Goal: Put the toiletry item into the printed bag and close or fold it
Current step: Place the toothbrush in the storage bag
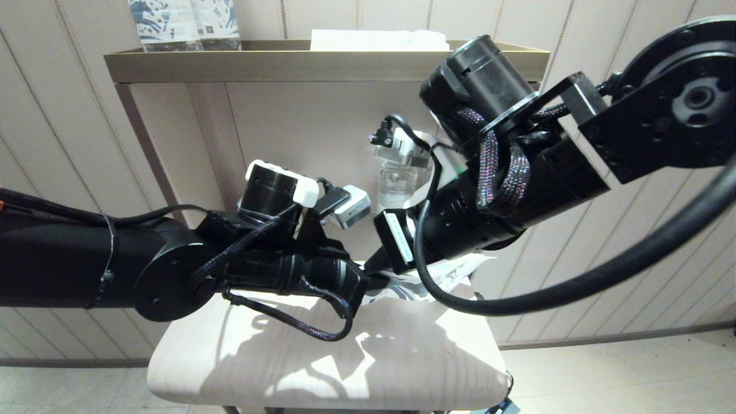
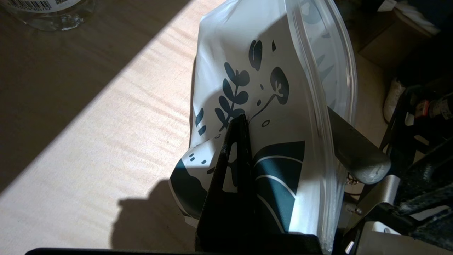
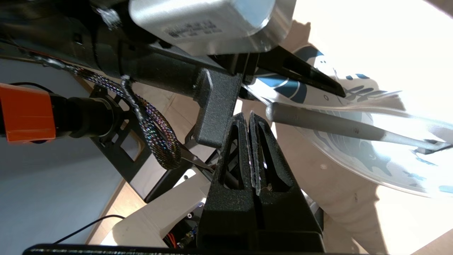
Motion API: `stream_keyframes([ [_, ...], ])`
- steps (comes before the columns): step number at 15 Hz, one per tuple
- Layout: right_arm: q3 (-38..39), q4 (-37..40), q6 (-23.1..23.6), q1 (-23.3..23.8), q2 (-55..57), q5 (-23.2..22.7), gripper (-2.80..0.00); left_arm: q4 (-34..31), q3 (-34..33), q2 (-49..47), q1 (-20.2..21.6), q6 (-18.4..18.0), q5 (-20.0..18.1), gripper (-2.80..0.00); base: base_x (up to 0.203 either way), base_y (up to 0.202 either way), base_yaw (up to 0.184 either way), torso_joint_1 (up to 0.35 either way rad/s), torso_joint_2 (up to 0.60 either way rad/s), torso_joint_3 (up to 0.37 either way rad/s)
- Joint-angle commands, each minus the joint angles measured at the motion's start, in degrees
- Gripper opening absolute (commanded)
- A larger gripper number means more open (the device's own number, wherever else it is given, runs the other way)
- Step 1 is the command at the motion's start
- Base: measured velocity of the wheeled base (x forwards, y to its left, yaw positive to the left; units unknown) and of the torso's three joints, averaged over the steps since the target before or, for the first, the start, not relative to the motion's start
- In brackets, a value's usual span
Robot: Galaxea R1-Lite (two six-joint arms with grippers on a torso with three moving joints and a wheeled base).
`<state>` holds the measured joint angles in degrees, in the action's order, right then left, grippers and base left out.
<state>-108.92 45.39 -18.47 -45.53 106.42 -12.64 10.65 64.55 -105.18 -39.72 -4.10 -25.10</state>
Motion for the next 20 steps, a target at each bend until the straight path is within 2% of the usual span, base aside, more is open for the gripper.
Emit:
stream_keyframes([
  [1,1.16,0.23,-0.08,0.09,0.07,-0.03,-2.8,0.07,-0.04,-0.02,-0.01,-0.03,-0.12,-2.8,0.0,0.0,0.0,0.0,0.0,0.0],
  [7,1.48,0.14,-0.08,0.75,-0.25,-0.18,-2.8,0.07,-0.04,0.24,-0.01,-0.03,-0.12,-2.8,0.0,0.0,0.0,0.0,0.0,0.0],
  [12,0.3,0.14,-0.25,-2.81,-1.49,-0.1,-2.8,0.07,-0.04,0.15,-0.01,-0.03,-0.21,-2.8,0.0,0.0,0.0,0.0,0.0,0.0],
  [20,-1.38,-0.03,-0.25,-1.93,1.59,0.51,-2.8,0.07,-0.13,-0.11,-0.01,-0.03,-0.21,-2.8,0.0,0.0,0.0,0.0,0.0,0.0],
])
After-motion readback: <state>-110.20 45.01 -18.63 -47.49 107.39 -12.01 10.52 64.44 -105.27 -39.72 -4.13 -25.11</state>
